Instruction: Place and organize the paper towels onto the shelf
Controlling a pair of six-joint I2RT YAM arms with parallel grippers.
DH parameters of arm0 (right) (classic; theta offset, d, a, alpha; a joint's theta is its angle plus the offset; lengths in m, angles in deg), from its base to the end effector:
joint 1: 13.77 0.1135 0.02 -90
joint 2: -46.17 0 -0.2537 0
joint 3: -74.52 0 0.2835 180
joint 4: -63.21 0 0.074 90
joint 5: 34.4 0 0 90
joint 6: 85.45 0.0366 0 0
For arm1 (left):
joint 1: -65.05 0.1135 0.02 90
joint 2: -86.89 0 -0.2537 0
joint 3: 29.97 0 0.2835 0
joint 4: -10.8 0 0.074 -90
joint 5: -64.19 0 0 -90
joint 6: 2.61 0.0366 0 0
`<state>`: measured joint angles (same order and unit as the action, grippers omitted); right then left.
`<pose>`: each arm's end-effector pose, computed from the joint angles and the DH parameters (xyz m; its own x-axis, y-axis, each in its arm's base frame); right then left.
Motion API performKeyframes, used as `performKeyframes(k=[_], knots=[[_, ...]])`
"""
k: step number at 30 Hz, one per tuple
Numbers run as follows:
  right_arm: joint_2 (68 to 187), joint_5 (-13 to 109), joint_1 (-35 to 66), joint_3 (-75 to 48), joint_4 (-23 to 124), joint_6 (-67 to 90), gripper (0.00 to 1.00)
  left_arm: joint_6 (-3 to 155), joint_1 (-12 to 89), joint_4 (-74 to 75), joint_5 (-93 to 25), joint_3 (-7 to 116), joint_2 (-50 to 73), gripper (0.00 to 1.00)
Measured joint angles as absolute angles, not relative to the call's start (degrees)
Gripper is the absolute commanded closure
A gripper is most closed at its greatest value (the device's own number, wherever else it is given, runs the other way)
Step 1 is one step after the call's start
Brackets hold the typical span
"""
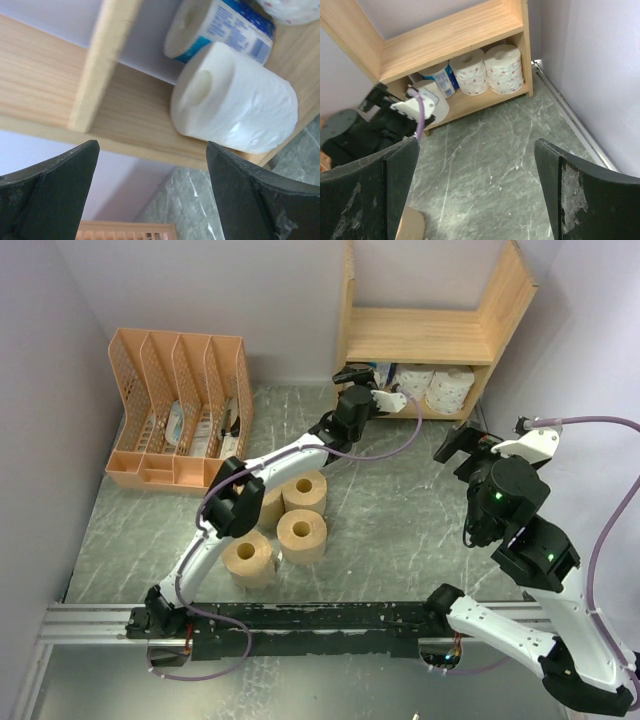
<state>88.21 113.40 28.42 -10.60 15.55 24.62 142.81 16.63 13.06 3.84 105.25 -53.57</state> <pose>0.1185 0.0656 0.4696 0.0361 0.2795 -0.9595 0.2712 0.9213 0.2786 0.4142 -0.4395 0.2436 0.2457 0.8012 -0.5456 0.2113 0.5051 0.8368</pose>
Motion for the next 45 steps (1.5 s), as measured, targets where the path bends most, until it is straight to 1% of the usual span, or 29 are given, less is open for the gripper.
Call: performKeyframes(k=[3, 7, 10, 13, 15, 17, 19, 22, 25, 27, 29, 32, 33, 37, 41, 45], knots=[[88.0, 113.4, 28.4, -11.1, 15.3, 24.0, 0.00, 141.9, 15.5, 11.7, 5.6, 103.5, -48.9, 0.00], [87.6, 111.6, 28.4, -14.4, 13.1, 22.3, 0.00, 140.0, 12.5, 8.9, 7.0, 98.4, -38.5, 0.00], [89.1, 107.5, 28.4, -20.2, 9.2, 20.6, 0.00, 134.7, 10.4, 0.8, 5.2, 97.8, -30.2, 0.00], [92.8, 101.7, 28.4, -24.3, 4.9, 19.0, 0.01, 127.6, 10.4, -10.9, -1.5, 97.7, -21.1, 0.00], [96.3, 97.6, 28.3, -23.4, 2.6, 18.0, 0.03, 123.2, 13.6, -17.7, -6.1, 97.3, -14.8, 0.00], [101.5, 91.9, 28.4, -19.1, 1.6, 16.1, 0.03, 119.7, 19.5, -22.4, -9.5, 94.9, -8.0, 0.00], [106.0, 86.4, 28.9, -14.3, 1.6, 14.2, 0.03, 117.2, 27.5, -25.4, -11.3, 88.8, 0.2, 0.00], [111.2, 76.7, 29.8, -8.6, 1.4, 11.0, 0.04, 114.8, 36.1, -29.2, -12.3, 80.5, 9.2, 0.00], [112.3, 66.2, 31.3, -6.9, 1.9, 7.8, 0.04, 112.1, 40.1, -35.4, -13.8, 73.4, 16.8, 0.03], [112.6, 59.3, 33.6, -7.0, 3.3, 5.8, 0.06, 110.2, 41.7, -38.4, -15.0, 70.4, 19.8, 0.02], [114.2, 55.2, 36.9, -7.8, 4.0, 4.4, 0.07, 108.2, 44.1, -41.0, -17.1, 66.1, 23.2, 0.00], [120.0, 53.8, 44.5, -10.4, 4.2, 2.7, 0.08, 105.6, 48.9, -43.7, -19.4, 59.2, 28.3, 0.00], [122.2, 53.9, 47.1, -11.5, 4.0, 2.2, 0.10, 104.7, 50.5, -44.7, -20.2, 57.5, 29.7, 0.00], [128.8, 56.6, 55.1, -14.7, 2.2, 0.9, 0.15, 101.4, 60.0, -47.4, -24.9, 56.6, 32.2, 0.00], [130.3, 61.3, 57.5, -14.3, 1.2, 0.6, 0.18, 99.0, 67.7, -48.0, -29.4, 58.8, 32.5, 0.00], [130.2, 65.4, 58.4, -12.2, 2.7, 0.6, 0.20, 98.1, 68.7, -48.0, -32.2, 59.1, 32.7, 0.00]])
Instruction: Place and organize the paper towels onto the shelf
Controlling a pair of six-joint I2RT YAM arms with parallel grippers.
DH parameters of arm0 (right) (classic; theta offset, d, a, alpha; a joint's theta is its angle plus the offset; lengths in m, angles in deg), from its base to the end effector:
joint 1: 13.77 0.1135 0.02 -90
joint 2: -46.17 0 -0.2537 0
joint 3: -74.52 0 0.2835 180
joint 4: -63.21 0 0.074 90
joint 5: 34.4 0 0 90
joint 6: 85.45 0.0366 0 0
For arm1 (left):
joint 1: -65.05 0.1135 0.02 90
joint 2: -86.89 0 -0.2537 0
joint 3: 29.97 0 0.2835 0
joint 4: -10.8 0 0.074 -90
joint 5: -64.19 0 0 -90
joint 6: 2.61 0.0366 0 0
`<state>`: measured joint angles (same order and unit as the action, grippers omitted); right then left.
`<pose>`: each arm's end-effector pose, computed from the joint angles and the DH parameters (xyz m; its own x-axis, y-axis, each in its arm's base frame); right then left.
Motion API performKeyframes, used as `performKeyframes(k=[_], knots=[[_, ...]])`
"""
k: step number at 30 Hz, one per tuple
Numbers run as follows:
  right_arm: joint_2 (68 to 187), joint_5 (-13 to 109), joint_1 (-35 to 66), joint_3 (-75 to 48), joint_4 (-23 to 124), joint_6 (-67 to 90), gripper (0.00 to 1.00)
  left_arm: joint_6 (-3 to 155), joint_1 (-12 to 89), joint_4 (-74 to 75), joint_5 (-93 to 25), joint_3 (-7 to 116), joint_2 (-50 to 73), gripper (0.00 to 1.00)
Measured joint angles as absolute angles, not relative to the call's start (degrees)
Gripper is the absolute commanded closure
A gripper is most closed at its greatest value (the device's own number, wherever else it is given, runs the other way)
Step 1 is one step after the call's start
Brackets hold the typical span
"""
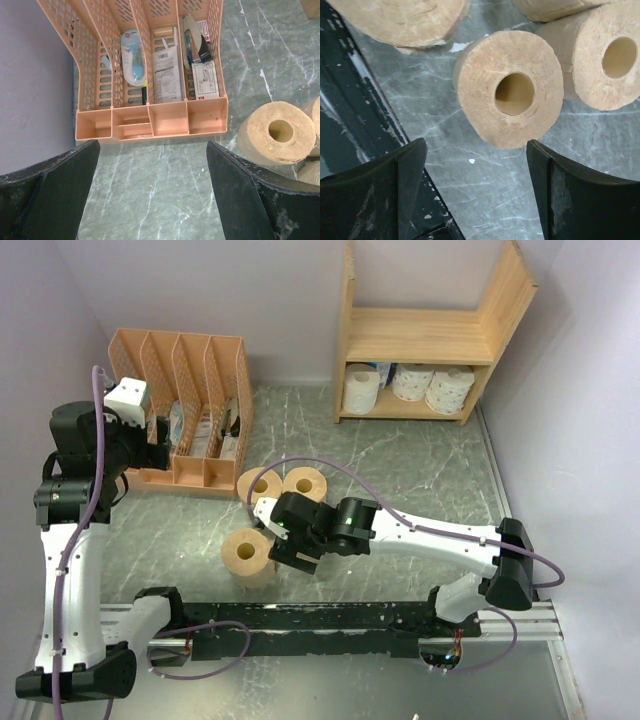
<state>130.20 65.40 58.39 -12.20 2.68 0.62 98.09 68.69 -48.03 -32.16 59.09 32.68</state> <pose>0.1087 0.3174 0.2860 -0.1964 -0.8306 -0.5212 -0.9259 0.3320 -0.1802 0.2050 0.0090 0.4364 -0.3915 0.1600 -0.9061 0.1124 0.9857 0.1255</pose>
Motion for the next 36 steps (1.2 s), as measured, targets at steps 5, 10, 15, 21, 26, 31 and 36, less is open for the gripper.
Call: performKeyframes(k=[5, 10, 15, 21, 26, 31, 36], knots=[[131.5, 70.1, 58.8, -9.8, 4.8, 0.4, 0.28, 97.4, 69.1, -48.0, -33.4, 57.3, 32.6, 0.00], [134.2, 73.1, 58.8, -8.7, 7.7, -0.7, 0.28, 97.3, 69.4, -48.0, -33.8, 56.4, 32.4, 0.00], [135.5, 73.9, 58.8, -8.1, 10.2, -1.7, 0.39, 97.2, 69.5, -47.9, -33.8, 56.4, 32.4, 0.00], [138.5, 74.7, 58.8, -8.1, 11.2, -1.8, 0.48, 97.2, 69.5, -47.5, -33.8, 55.3, 32.3, 0.00], [139.8, 74.6, 59.1, -8.2, 11.3, -1.5, 0.65, 97.2, 69.5, -47.4, -33.8, 54.5, 32.2, 0.00], [140.7, 74.9, 59.2, -9.6, 10.7, -0.9, 1.00, 97.2, 69.5, -47.1, -33.8, 54.1, 32.1, 0.00], [141.8, 77.2, 59.6, -12.0, 7.2, 1.0, 1.00, 97.2, 69.5, -47.1, -33.8, 54.0, 32.0, 0.00]])
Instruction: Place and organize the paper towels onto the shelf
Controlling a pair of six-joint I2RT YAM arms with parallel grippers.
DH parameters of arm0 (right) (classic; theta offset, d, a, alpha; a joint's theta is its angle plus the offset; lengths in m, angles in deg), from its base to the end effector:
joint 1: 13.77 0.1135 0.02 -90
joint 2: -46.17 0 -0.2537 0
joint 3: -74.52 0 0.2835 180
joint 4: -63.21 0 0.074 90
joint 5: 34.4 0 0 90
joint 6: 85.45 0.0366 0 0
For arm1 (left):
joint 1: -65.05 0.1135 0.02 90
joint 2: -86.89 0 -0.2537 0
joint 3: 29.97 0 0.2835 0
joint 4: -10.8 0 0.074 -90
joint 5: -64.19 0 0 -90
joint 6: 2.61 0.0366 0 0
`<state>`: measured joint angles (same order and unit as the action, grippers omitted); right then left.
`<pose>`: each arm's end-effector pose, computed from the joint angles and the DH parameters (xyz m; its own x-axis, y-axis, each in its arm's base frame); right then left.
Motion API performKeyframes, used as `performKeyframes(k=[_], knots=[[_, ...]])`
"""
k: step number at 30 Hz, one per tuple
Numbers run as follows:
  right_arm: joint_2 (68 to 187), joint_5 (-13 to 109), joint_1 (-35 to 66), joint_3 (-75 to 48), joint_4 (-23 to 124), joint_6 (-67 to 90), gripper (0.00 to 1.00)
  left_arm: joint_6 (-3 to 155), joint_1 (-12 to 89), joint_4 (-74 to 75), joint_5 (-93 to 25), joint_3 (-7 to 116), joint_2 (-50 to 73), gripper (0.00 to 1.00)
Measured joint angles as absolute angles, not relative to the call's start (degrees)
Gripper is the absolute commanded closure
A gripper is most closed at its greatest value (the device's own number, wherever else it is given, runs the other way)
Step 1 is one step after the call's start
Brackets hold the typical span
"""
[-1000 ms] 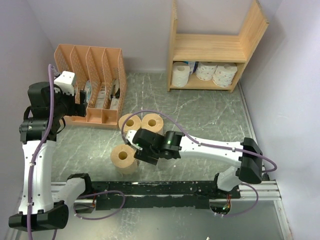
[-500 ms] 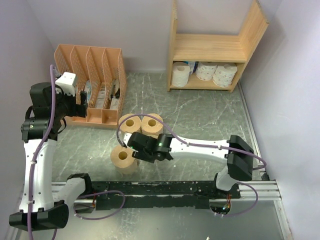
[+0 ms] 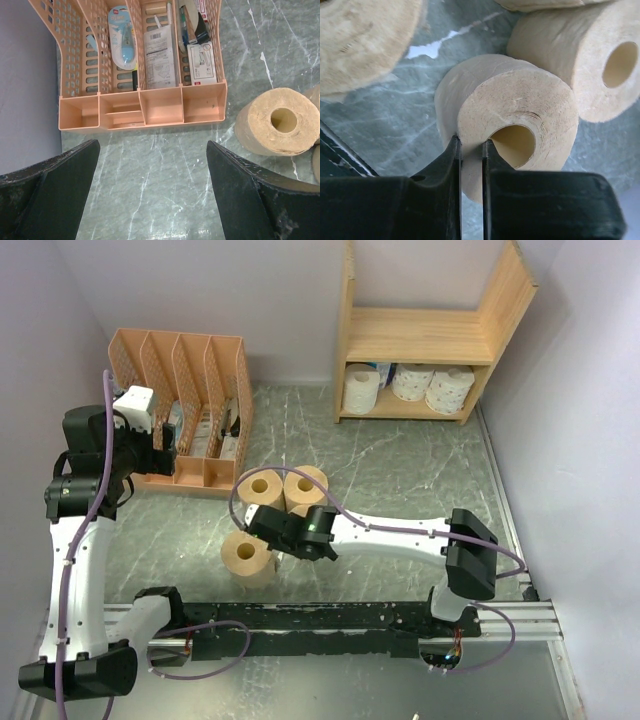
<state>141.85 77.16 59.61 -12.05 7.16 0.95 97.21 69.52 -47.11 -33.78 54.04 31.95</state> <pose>0.1188 0.3511 0.2230 -0.2059 -0.8938 -0.3983 -0.8617 0.3585 -0.3592 0.2184 0.0120 0.4057 -0.4664 0.1330 -0.8745 0.1253 0.9886 0.0835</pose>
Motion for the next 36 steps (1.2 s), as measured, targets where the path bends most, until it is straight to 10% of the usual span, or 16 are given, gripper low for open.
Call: performKeyframes(k=[12, 20, 36], knots=[[131.4, 104.3, 57.3, -31.1, -5.5, 6.1, 1.00, 97.2, 70.2, -47.1, -34.2, 54.0, 31.3, 0.01], [119.4, 119.1, 36.6, -34.3, 16.6, -8.8, 1.00, 96.7, 71.0, -47.1, -36.6, 54.1, 30.1, 0.02], [151.6, 87.6, -6.8, -70.2, 19.7, 0.7, 1.00, 95.2, 76.8, -46.7, -45.0, 54.2, 25.6, 0.03]])
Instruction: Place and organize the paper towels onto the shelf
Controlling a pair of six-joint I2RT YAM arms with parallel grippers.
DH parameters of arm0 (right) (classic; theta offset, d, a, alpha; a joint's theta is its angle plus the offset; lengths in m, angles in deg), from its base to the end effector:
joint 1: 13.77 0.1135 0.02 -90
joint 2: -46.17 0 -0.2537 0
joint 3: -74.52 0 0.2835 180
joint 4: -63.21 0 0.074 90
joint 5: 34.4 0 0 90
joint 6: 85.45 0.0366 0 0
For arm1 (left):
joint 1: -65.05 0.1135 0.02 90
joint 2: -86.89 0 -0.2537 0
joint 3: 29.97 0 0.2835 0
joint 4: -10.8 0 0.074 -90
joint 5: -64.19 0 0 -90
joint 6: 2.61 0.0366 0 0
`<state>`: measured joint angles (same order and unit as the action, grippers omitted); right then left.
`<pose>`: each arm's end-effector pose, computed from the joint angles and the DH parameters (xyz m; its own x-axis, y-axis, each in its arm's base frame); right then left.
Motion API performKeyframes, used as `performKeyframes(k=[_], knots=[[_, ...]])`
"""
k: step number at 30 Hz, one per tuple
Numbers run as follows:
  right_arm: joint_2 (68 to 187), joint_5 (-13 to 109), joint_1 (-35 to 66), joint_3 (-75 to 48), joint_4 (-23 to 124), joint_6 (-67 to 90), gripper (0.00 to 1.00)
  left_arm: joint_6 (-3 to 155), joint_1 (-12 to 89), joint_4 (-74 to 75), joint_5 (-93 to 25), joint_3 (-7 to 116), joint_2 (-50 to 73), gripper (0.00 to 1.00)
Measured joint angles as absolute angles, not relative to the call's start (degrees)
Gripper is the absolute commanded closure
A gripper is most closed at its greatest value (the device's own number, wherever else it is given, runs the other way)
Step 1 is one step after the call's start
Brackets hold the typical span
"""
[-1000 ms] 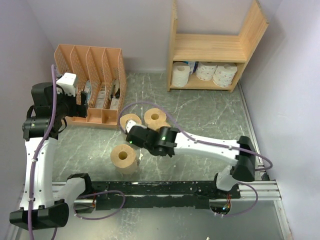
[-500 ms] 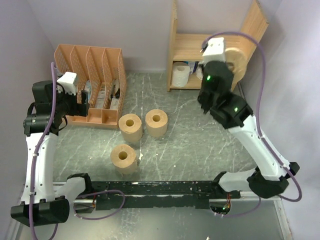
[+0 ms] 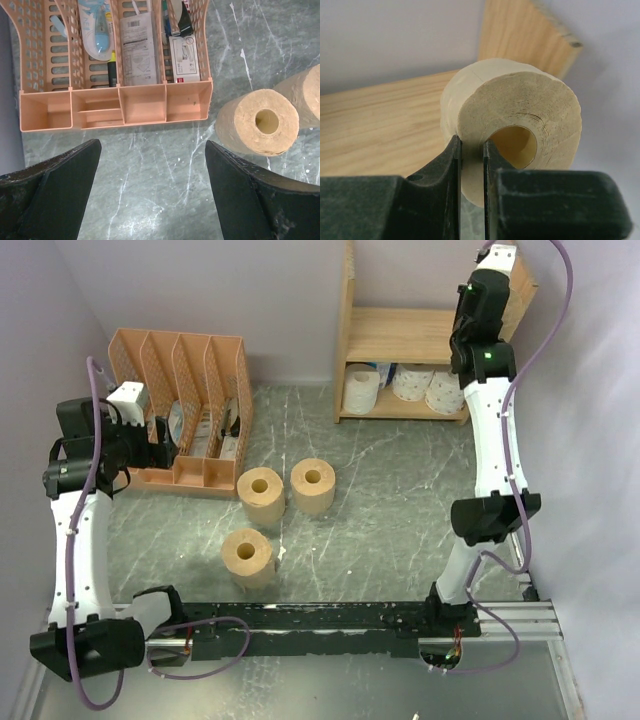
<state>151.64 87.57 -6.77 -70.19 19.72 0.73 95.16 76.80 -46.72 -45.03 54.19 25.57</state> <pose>0.4113 0.0310 0.5296 -0.1014 -0.0694 -0.9924 0.4149 0.9037 -0.1056 0.2460 0.0389 0.3843 -0.5421 0.0176 -0.8401 0.1474 0.9863 -0.0744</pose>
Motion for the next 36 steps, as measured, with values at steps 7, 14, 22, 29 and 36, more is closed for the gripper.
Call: performKeyframes(k=[7, 14, 22, 29, 36], knots=[[157.1, 73.8, -11.2, -74.8, 18.2, 7.1, 1.00, 94.8, 77.8, -46.7, -47.8, 54.2, 24.2, 0.03], [160.7, 68.9, -16.3, -76.5, 18.3, 11.9, 1.00, 94.8, 77.9, -46.8, -48.8, 54.5, 24.1, 0.04], [164.1, 69.5, -16.2, -76.5, 18.4, 12.7, 0.82, 94.4, 78.1, -46.7, -48.8, 55.0, 23.9, 0.04], [164.2, 69.3, -16.2, -76.4, 20.8, 12.9, 0.51, 94.4, 79.0, -46.7, -48.8, 55.0, 23.5, 0.05], [164.2, 68.8, -16.2, -76.4, 24.9, 12.4, 0.35, 94.0, 80.1, -46.7, -49.4, 55.0, 22.7, 0.05]])
